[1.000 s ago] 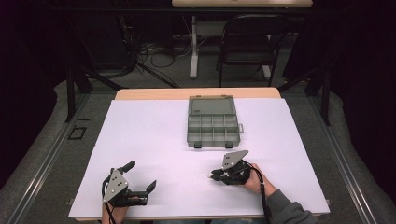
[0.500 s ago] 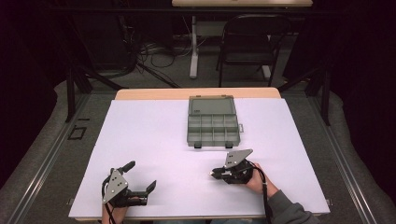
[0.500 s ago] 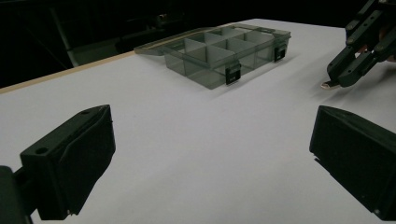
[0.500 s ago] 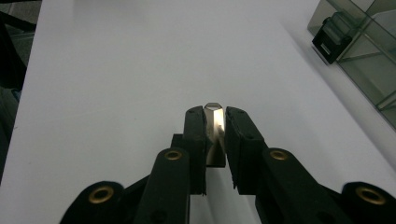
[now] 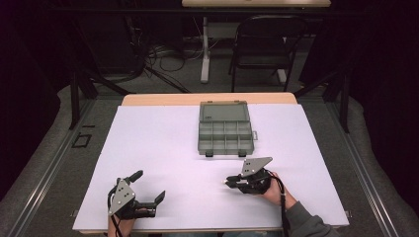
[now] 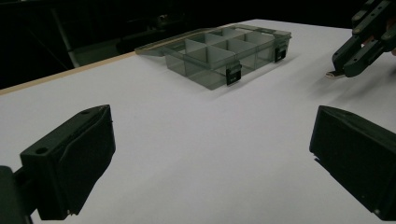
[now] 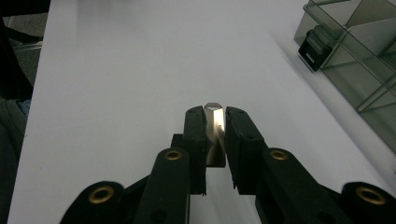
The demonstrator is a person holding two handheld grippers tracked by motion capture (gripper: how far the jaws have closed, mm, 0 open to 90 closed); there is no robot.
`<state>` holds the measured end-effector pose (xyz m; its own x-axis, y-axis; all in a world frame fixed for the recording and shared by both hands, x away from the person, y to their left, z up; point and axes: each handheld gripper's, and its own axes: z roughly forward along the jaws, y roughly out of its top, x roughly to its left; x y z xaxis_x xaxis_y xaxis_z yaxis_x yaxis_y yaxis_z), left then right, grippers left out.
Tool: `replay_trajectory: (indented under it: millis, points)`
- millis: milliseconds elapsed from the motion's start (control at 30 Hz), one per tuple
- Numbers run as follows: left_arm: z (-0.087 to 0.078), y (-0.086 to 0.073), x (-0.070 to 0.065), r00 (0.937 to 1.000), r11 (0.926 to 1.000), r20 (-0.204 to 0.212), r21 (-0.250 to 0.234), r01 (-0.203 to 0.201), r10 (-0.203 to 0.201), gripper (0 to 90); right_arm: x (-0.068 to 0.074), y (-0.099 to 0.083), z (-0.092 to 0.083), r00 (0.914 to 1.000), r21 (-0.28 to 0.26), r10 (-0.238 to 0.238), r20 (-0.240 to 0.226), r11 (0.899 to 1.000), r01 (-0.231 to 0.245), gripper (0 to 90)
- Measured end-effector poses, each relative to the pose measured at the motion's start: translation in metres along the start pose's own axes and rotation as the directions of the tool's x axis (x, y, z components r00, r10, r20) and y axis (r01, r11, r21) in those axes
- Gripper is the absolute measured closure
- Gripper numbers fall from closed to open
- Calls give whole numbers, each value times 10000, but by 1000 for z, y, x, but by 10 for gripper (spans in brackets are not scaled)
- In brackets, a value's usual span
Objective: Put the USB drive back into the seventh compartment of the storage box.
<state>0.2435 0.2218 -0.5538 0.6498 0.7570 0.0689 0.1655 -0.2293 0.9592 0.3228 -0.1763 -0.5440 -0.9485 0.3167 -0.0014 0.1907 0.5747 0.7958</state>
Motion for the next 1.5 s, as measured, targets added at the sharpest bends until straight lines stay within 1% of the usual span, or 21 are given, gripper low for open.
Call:
replay_trajectory:
  millis: [67,433,567,1033,1500]
  points:
    - [0,0,0,10000,10000,-8,-11,-4,4,2,0,0,-1,10000,0,71,21,10000,-71,794]
    - [-1,0,-1,10000,10000,-53,-66,-27,26,2,0,2,-7,9998,-175,97,156,9998,-94,794]
    - [-1,1,-1,10000,10000,-50,-64,-28,28,2,-1,2,-11,9994,-221,136,322,9997,-129,795]
    - [-1,0,-1,10000,10000,-49,-64,-19,19,2,-3,3,-21,9975,-464,297,641,9986,-267,795]
    - [-1,0,-1,10000,10000,-49,-60,-20,20,2,-7,4,-30,9929,-688,539,1061,9965,-468,795]
